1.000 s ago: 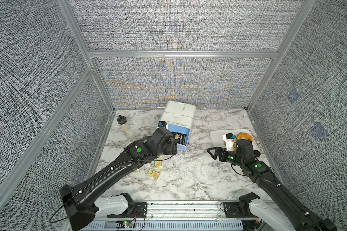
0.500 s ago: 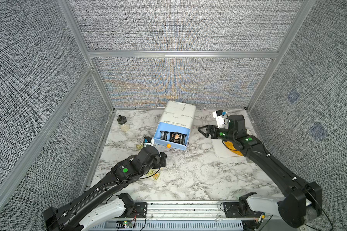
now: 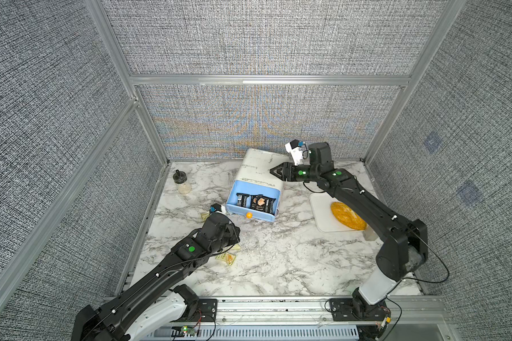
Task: Place the cookies into the drawer by color
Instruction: Close the drawer in the storage box.
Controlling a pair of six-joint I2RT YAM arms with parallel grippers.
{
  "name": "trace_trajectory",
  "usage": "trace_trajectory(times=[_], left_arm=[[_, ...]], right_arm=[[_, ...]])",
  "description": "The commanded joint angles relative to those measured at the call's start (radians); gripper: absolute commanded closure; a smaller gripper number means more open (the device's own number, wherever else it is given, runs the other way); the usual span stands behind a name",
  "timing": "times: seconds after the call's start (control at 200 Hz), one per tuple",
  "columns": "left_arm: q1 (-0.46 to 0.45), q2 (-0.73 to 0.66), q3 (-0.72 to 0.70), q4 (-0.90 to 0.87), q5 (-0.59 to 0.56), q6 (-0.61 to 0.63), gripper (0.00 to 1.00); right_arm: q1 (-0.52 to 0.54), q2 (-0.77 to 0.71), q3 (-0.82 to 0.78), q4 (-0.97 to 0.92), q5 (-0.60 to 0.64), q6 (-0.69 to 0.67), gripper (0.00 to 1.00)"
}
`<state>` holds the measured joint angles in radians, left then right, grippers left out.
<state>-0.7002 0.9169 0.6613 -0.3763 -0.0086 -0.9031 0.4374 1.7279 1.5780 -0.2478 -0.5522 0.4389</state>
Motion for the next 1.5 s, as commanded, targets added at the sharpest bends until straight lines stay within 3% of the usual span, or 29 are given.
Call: trace_trajectory(times=[0.0,0.21,0.49,1.141,1.281,1.406,1.496], left_arm=[[0.015,0.018,-0.011,0.144,0.071,-0.031,0.89],[0.052,0.069,-0.01,0.253,0.067,-0.038,1.0],[0.068,0.214,0.072,0.339,0.114,-0.023,1.0],[0.092,0.545,0.375,0.346,0.162,0.041,1.0],[0.097,0.595,0.418,0.36,0.168,0.031,1.0],[0.102,0.626,0.438,0.374,0.168,0.02,1.0],[0.102,0.64,0.443,0.376,0.177,0.015,0.95]], right_arm=[[0.0,0.057,0.059,-0.051,-0.017,-0.024,0.54],[0.01,0.134,0.077,-0.087,-0.016,-0.041,0.59],[0.019,0.13,0.04,-0.094,0.0,-0.049,0.6],[0.02,0.075,0.072,-0.139,0.028,-0.047,0.57],[0.009,0.014,0.073,-0.138,0.057,-0.031,0.49],[-0.002,-0.072,0.034,-0.12,0.1,-0.019,0.27],[-0.007,-0.136,-0.01,-0.108,0.127,-0.017,0.21]])
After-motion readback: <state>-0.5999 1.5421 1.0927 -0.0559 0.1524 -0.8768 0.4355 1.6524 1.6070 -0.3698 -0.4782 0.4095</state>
